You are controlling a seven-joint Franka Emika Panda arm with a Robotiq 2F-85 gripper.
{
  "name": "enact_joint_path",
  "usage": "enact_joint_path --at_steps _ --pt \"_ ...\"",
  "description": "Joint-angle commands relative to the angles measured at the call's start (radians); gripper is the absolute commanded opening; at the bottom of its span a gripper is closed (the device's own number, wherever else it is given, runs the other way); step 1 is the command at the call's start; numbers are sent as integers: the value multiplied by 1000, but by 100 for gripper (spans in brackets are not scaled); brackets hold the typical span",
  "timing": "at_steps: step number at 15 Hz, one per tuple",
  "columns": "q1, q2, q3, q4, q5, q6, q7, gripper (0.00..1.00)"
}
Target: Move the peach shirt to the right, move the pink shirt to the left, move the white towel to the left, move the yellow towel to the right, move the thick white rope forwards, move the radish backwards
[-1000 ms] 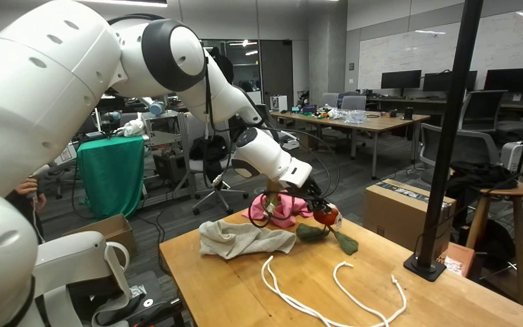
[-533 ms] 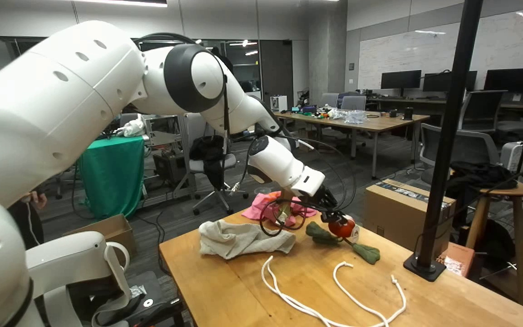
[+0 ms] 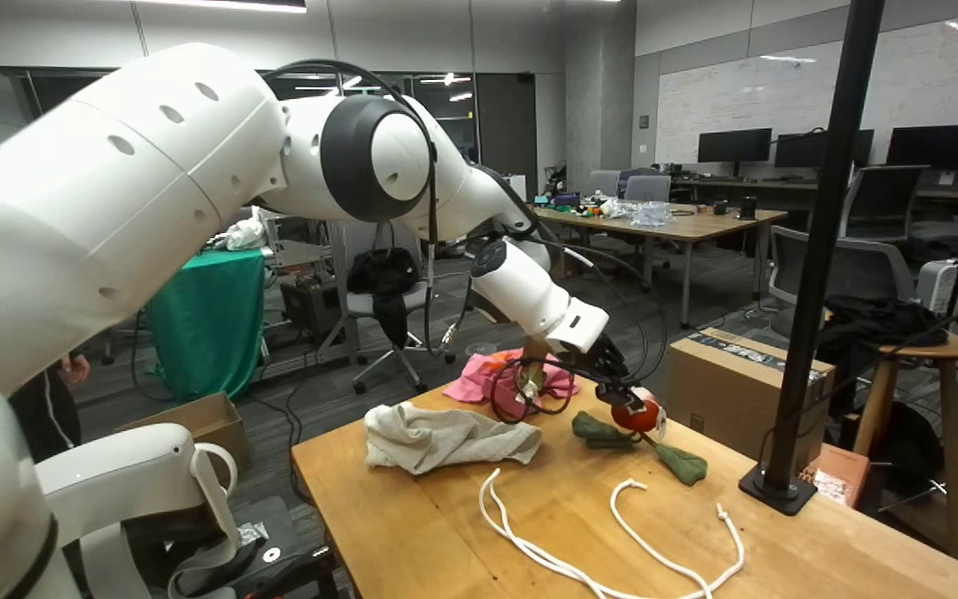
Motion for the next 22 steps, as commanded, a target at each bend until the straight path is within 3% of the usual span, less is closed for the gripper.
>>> enact_joint_path --at_steps 1,4,10,19,22 --pt "-60 5 80 46 58 35 -154 74" --pt "-90 -31 126 9 81 56 -236 97" --pt "-136 -112 187 -58 116 92 -351 100" --pt "-434 -337 586 -346 523 227 -962 100" --pt "-604 -408 748 -426 639 334 -1181 100"
